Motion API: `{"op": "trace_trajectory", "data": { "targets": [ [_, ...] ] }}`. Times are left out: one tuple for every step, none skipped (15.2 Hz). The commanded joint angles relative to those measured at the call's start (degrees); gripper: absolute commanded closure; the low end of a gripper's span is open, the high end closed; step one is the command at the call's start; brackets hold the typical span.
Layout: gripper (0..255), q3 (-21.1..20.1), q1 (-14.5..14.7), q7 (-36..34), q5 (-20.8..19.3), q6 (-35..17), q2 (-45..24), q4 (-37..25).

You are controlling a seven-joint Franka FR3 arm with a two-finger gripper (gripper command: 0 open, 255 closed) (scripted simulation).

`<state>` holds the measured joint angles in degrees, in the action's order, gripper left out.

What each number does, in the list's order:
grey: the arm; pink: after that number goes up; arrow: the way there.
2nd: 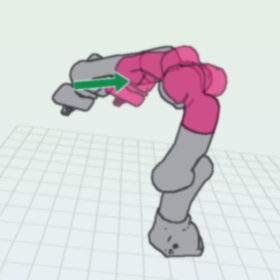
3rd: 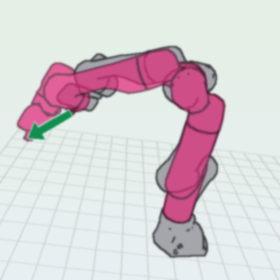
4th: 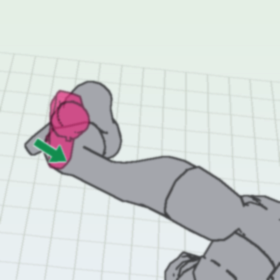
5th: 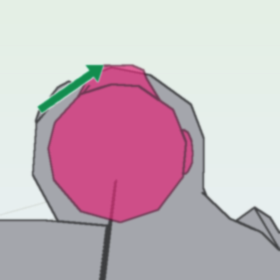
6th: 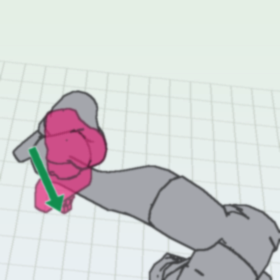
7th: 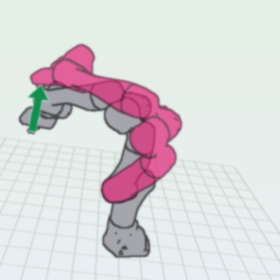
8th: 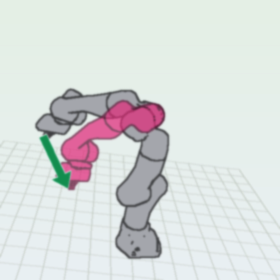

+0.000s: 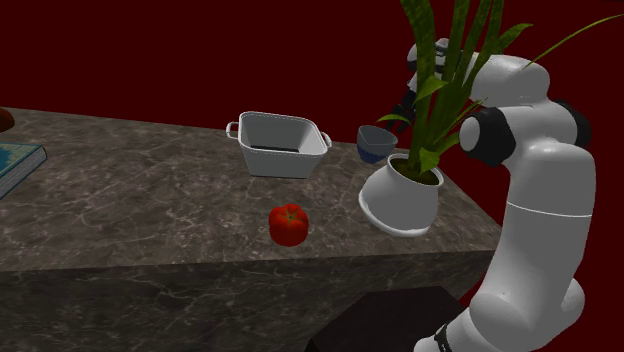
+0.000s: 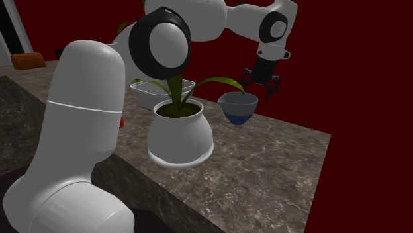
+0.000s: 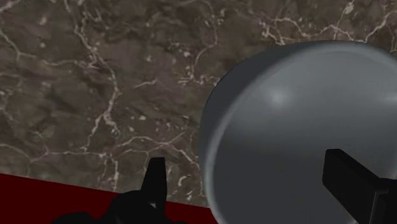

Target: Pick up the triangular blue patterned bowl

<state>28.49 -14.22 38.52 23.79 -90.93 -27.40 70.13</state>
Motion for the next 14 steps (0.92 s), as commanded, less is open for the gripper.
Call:
{"op": "trace_trajectory", "data": {
  "targets": [
    [0, -0.5, -1.9, 0.3, 1.4, 1.8, -3.6, -5.0],
    [0, -0.5, -1.7, 0.5, 1.4, 0.9, -3.4, -3.9],
    [0, -0.5, -1.5, 0.7, 1.3, 0.1, -3.3, -2.9],
    [0, -0.5, -1.3, 0.8, 1.3, -0.7, -3.2, -1.9],
    [0, -0.5, -1.1, 1.0, 1.3, -1.5, -3.1, -1.0],
    [0, -0.5, -0.9, 1.2, 1.3, -2.3, -3.0, -0.1],
    [0, -0.5, -0.8, 1.4, 1.3, -3.1, -2.9, 0.8],
    [0, -0.5, -0.5, 1.7, 1.3, -4.3, -2.9, 2.1],
    [0, -0.5, -0.5, 1.7, 1.3, -4.3, -2.9, 2.1],
    [0, -0.5, -0.5, 1.7, 1.3, -4.3, -2.9, 2.1],
    [255, -0.5, -0.6, 1.7, 1.4, -4.2, -3.0, 1.9],
    [255, -0.5, -0.6, 1.7, 1.4, -4.2, -3.0, 1.9],
    [255, -0.5, -0.6, 1.7, 1.3, -4.2, -3.0, 1.9],
    [255, -0.5, -0.6, 1.7, 1.3, -4.2, -3.0, 1.9]
  ]
}}
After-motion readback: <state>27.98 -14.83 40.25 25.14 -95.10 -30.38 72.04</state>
